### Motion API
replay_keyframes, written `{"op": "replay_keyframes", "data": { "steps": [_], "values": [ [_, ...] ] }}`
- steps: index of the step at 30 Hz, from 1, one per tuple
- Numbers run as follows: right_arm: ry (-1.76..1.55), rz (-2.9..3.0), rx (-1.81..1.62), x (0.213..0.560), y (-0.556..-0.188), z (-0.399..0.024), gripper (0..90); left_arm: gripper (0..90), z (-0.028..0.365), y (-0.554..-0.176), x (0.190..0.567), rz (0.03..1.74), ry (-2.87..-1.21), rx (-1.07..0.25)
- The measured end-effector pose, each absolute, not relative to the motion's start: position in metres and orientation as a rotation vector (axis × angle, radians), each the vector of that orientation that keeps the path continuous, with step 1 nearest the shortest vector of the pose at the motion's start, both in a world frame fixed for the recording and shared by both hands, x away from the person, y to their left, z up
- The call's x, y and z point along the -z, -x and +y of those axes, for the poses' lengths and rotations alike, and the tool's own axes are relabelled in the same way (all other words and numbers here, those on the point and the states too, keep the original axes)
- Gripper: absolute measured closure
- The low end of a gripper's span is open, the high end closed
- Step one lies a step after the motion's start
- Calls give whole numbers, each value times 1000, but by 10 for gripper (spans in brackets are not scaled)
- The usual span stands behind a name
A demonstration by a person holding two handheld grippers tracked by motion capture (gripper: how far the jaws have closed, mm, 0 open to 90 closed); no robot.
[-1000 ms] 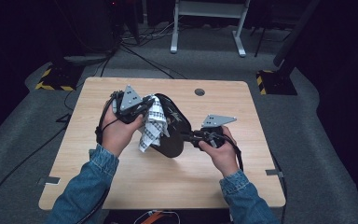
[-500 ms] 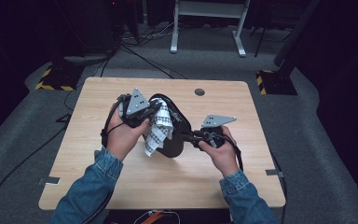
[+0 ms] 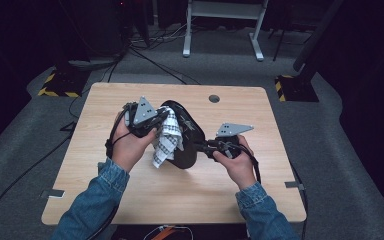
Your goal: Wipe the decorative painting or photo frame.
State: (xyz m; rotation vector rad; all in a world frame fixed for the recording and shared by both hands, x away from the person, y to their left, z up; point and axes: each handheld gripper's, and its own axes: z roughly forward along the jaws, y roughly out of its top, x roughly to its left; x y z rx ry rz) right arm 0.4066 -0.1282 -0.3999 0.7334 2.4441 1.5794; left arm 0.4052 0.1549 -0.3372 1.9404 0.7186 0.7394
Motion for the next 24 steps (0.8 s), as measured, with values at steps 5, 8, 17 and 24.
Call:
{"op": "replay_keyframes", "data": {
  "steps": [5, 8, 17, 24],
  "values": [
    [-734, 2444, -1580, 400, -407, -128, 790, 832, 166, -411, 342, 761, -1938, -746],
    [-733, 2444, -1580, 400, -407, -128, 790, 831, 169, -412, 344, 768, -1936, -747],
    [-733, 2446, -1577, 400, -407, -128, 790, 831, 156, -406, 343, 734, -1946, -709],
    [-739, 2447, -1578, 400, -407, -128, 789, 830, 142, -400, 343, 677, -1979, -705]
  ]
}}
